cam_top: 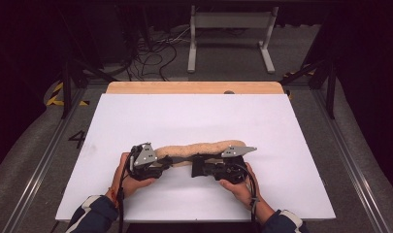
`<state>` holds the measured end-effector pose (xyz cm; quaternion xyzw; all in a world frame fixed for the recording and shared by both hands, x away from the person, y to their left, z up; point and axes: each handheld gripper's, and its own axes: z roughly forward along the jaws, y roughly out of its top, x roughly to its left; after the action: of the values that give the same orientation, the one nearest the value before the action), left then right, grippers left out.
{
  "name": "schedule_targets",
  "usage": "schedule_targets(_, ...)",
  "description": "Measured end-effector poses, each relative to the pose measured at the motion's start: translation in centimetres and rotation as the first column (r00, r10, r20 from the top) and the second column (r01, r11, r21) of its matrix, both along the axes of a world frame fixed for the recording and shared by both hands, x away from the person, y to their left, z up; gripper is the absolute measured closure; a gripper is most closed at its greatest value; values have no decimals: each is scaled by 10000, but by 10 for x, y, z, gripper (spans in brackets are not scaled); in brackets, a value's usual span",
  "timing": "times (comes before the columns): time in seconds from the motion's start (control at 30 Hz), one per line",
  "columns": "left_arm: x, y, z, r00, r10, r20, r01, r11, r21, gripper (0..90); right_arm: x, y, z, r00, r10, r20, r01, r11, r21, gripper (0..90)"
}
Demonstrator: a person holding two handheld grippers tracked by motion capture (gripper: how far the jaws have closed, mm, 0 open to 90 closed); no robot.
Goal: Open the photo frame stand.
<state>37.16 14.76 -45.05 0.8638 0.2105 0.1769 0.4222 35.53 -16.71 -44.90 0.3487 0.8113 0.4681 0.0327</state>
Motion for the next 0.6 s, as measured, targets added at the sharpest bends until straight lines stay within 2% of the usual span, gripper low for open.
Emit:
schedule_targets(0.17, -2, 2, -1, 9998, -123, -146, 122, 9999, -85, 485, -6, 1, -1, 9998, 58, 192, -52, 9995, -298, 767)
schedule_targets(0.4, -5, 6, -1, 9993, -214, -295, 205, 9994, -286, 495, -14, -1, 0, 9996, 152, 255, -140, 9987, -481, 739)
schedule_targets(0.6, -6, 9, 0, 9993, -194, -305, 183, 9991, -376, 492, -23, -3, 7, 9963, 307, 797, -237, 9959, -878, 734)
